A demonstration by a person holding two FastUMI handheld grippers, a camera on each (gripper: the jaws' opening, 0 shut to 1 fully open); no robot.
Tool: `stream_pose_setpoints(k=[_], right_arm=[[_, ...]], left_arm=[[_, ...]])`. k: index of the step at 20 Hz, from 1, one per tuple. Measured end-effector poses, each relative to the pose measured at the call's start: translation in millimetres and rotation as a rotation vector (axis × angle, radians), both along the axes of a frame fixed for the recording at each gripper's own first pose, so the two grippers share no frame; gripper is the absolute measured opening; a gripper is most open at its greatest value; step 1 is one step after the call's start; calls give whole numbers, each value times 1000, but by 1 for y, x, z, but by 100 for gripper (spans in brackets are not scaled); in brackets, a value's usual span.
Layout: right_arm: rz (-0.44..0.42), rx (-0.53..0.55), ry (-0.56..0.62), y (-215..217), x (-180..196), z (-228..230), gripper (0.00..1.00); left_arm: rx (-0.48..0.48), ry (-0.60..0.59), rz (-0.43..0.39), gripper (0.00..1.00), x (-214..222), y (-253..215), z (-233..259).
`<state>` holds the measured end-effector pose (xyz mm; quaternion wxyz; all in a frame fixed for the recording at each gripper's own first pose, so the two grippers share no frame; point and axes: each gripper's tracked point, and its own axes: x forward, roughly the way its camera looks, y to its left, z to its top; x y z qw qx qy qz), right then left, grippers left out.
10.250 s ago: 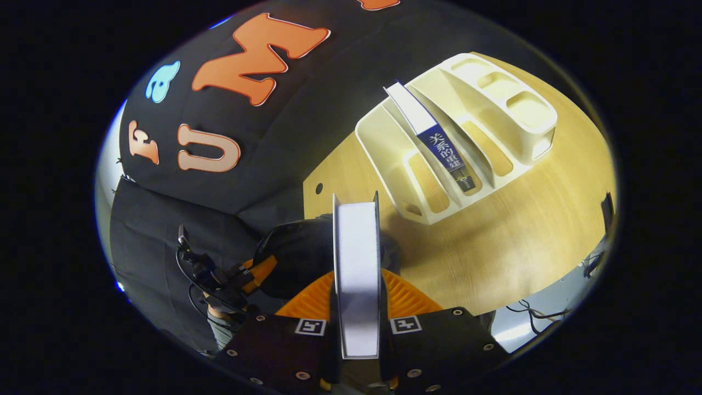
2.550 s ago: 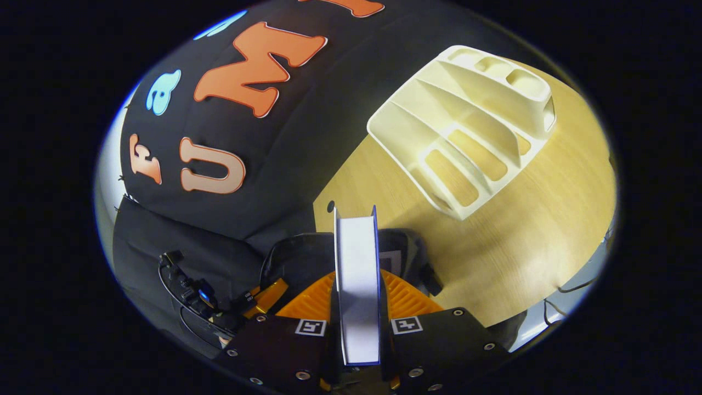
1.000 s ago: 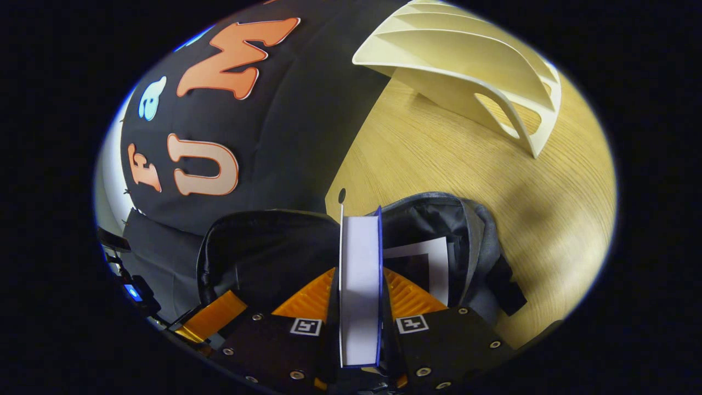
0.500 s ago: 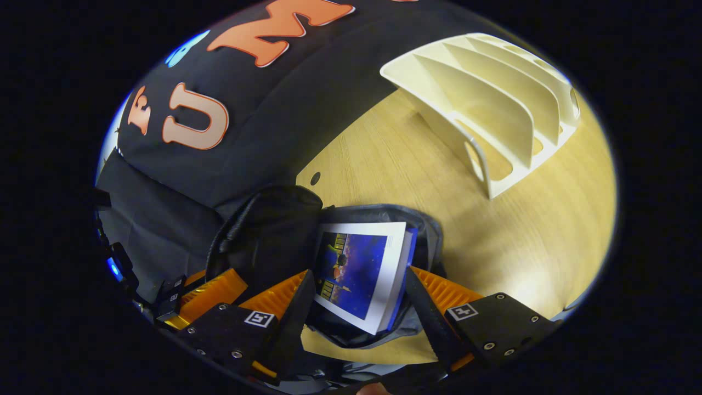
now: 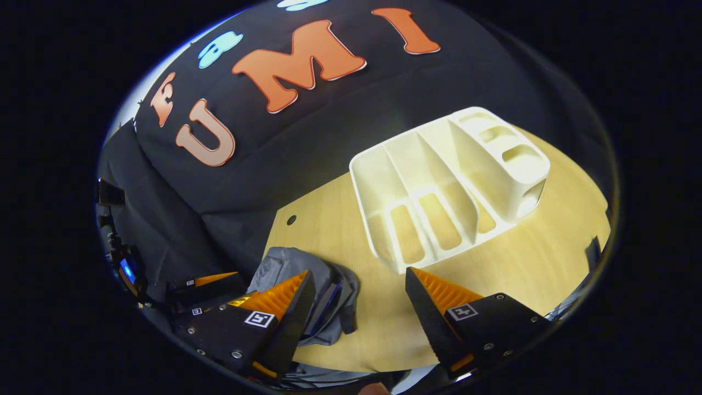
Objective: Open the schoolbag, grab two books from the bookshelf and put them into the schoolbag.
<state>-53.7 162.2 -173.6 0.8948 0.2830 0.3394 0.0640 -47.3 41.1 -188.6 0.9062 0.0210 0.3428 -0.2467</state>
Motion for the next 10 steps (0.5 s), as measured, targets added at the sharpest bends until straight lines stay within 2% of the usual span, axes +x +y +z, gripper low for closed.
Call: stream_pose_setpoints(k=[1, 6, 10], right_arm=[[-1, -27, -32, -14, 1, 9, 98], [-46, -187, -221, -80, 15, 64, 98], [-86, -284, -355, -120, 21, 107, 98]], left_arm=[[-12, -22, 14, 95, 3, -12, 9], [-88, -226, 101, 95, 17, -72, 80], [-176, -383, 235, 95, 23, -90, 130]])
